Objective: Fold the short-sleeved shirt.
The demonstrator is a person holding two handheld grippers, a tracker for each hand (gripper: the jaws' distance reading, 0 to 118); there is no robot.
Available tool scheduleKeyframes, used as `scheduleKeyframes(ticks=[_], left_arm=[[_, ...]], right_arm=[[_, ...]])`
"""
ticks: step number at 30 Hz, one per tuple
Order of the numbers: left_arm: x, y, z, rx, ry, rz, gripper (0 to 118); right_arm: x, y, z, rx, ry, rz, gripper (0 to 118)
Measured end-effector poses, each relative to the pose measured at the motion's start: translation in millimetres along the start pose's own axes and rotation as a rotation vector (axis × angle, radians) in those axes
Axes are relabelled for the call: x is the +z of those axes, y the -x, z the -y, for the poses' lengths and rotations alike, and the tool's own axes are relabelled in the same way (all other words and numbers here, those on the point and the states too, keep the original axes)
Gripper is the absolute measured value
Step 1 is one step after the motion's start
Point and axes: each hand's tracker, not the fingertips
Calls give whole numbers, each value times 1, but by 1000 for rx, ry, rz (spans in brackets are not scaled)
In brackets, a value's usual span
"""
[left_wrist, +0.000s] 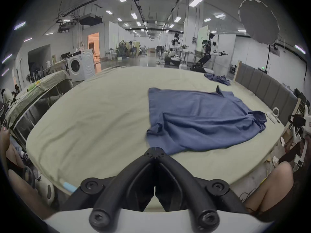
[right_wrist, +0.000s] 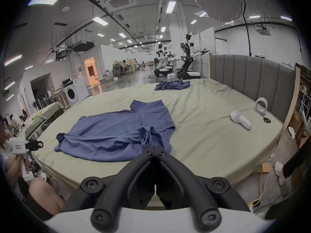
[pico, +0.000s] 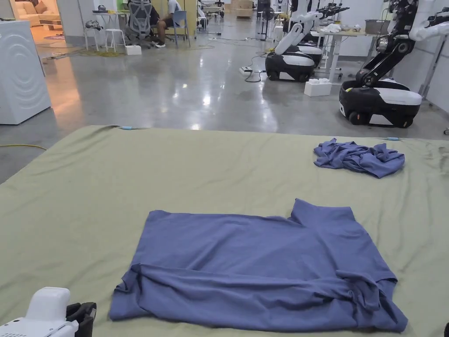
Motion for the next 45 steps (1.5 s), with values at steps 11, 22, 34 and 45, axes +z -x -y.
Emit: scheduleKeyframes(ticks=[11,22,34,45], left_arm=[[-56,-16,-6,53,210,56,118],[-104,-26,-1,-29,242,33,58],[-60,-26,-18,-5,155,70,8],[-68,-27,-15,-29,186,64,8]], right_arm=[[5,0,-8,-44,15,24,2],[-12,4,-5,-49,51,8,2],[-33,5,-9,10,108,-15,2],[-123,-15,-5,19,261,-103,35]])
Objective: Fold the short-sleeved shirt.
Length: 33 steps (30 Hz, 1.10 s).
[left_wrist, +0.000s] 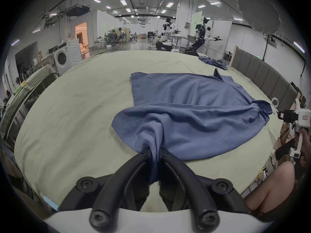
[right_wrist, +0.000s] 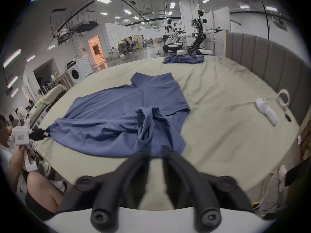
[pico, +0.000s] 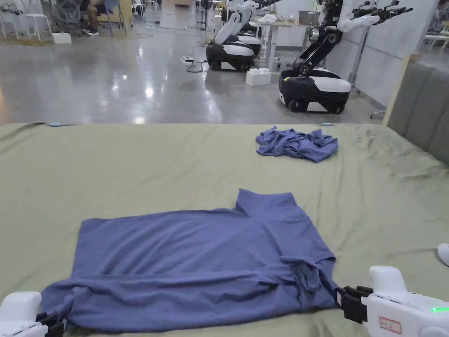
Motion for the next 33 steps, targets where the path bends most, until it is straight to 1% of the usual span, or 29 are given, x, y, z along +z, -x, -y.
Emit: scheduleKeyframes(ticks=[1,2,3,4,5,6,8,11,14,15,16,17,18,19,20,21,22,23,24,25,26,28,30,33], left_arm=[[0,1,0,4,2,5,8],[0,1,1,10,1,3,8],[-1,1,0,13,6,5,8],[0,1,0,17,4,4,8],[0,1,-1,19,5,5,8],[-1,0,-2,21,13,10,8],[-1,1,-2,15,12,7,8],[-2,3,-4,12,17,8,8],[-5,6,-4,10,23,6,8],[-5,6,-5,10,24,5,8],[-6,7,-5,10,25,5,8],[-7,7,-5,13,28,3,8],[-8,7,-5,16,30,4,8],[-9,7,-4,15,30,3,8],[-9,6,-4,14,33,1,8],[-9,6,-4,18,37,3,8],[-10,6,-4,20,37,8,8],[-9,4,-3,17,35,7,8],[-9,3,-2,9,34,-2,8],[-9,4,-2,12,34,5,8],[-9,4,-2,14,31,6,8],[-6,5,-2,25,25,6,8],[-1,5,-1,26,13,4,8],[7,4,-1,9,10,9,8]], right_arm=[[-9,-3,-2,-8,4,1,97],[-20,-5,-2,-10,-1,-4,118],[-31,-7,-1,-19,51,-17,115],[-39,-9,-5,-9,6,-16,116],[-44,-8,-4,-16,4,-9,118],[-51,-7,-5,-36,47,35,118],[-64,-7,-5,-25,39,33,118],[-74,-15,-4,1,91,116,118],[-89,-20,1,0,141,94,117],[-91,-20,2,-12,198,77,116],[-92,-20,2,-17,215,100,113],[-88,-15,2,11,162,168,107],[-84,-13,1,12,158,155,100],[-80,-14,0,5,157,141,88],[-74,-15,-3,6,139,155,67],[-68,-20,-5,-17,99,139,34],[-64,-23,-7,-74,82,33,13],[-61,-21,-8,-89,76,53,13],[-63,-19,-9,-60,97,68,13],[-67,-16,-5,-15,134,80,13],[-69,-15,-4,-11,135,80,13],[-63,-15,-5,-32,106,85,13],[-61,-15,-3,-55,108,69,13],[-49,-13,1,-18,104,68,12]])
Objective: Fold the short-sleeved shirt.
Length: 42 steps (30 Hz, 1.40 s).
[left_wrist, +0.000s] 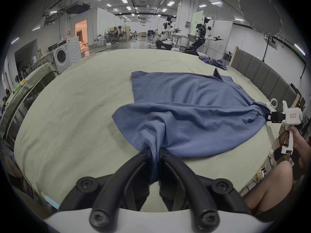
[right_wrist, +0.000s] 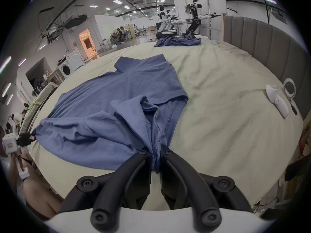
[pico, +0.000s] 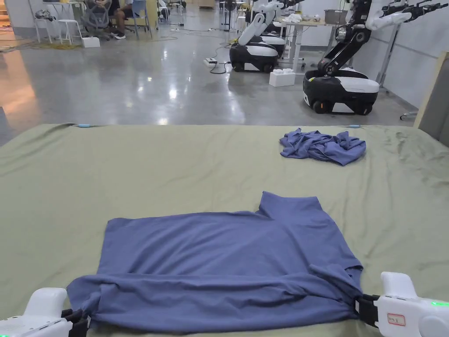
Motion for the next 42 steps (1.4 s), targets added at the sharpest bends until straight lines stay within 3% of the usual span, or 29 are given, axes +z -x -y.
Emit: scheduleKeyframes(ticks=[16,24,25,26,27,28,29,30,33,36,38,42], left_arm=[[62,12,42,-41,-8,1,8],[58,4,56,-48,11,-6,8],[58,4,55,-43,7,-11,8],[58,4,55,-40,-2,-21,9],[61,3,54,-33,-20,-37,13],[64,3,53,-10,-43,-44,49],[69,5,52,21,-66,-50,100],[73,9,50,69,-70,-27,118],[102,15,53,116,-160,75,118],[165,-8,22,132,-309,-7,118],[185,-13,5,146,-399,-27,118],[162,6,-28,91,-453,-54,118]], right_arm=[[84,-1,59,2,-17,-63,12],[88,7,74,18,4,-74,12],[87,6,74,11,4,-74,14],[86,6,74,2,4,-71,29],[87,5,74,-10,-4,-43,66],[88,3,75,-18,-31,5,118],[90,0,77,-27,-41,8,115],[101,-4,79,-51,-181,-9,110],[142,-6,83,-113,-216,-50,118],[187,11,76,-32,-416,-46,118],[199,23,64,28,-439,-29,118],[199,55,26,121,-485,-3,118]])
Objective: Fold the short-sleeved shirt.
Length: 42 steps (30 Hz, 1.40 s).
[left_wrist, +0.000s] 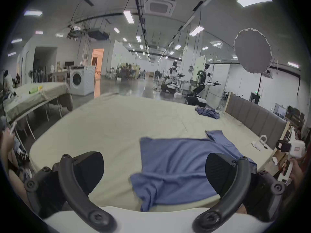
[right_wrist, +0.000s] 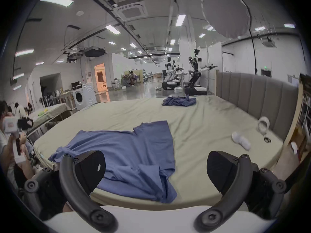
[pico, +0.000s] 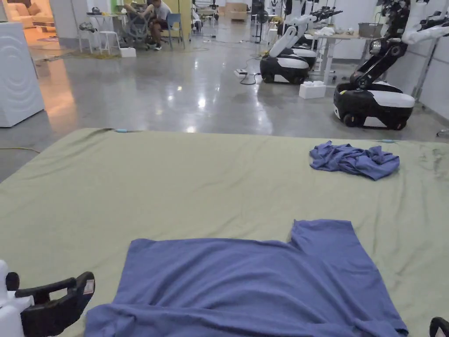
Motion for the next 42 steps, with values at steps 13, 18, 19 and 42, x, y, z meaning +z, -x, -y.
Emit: scheduleKeyframes(ticks=[13,18,19,42], left_arm=[[-205,1,-33,-79,256,6,0],[-292,7,-31,-71,409,-15,0],[-306,8,-27,-57,449,-9,0],[-369,1,43,-57,750,-45,3]], right_arm=[[-94,15,-36,35,-3,-45,2],[-114,8,-40,21,30,-38,2],[-117,6,-38,16,36,-37,2],[-143,-7,-24,-29,123,-48,2]])
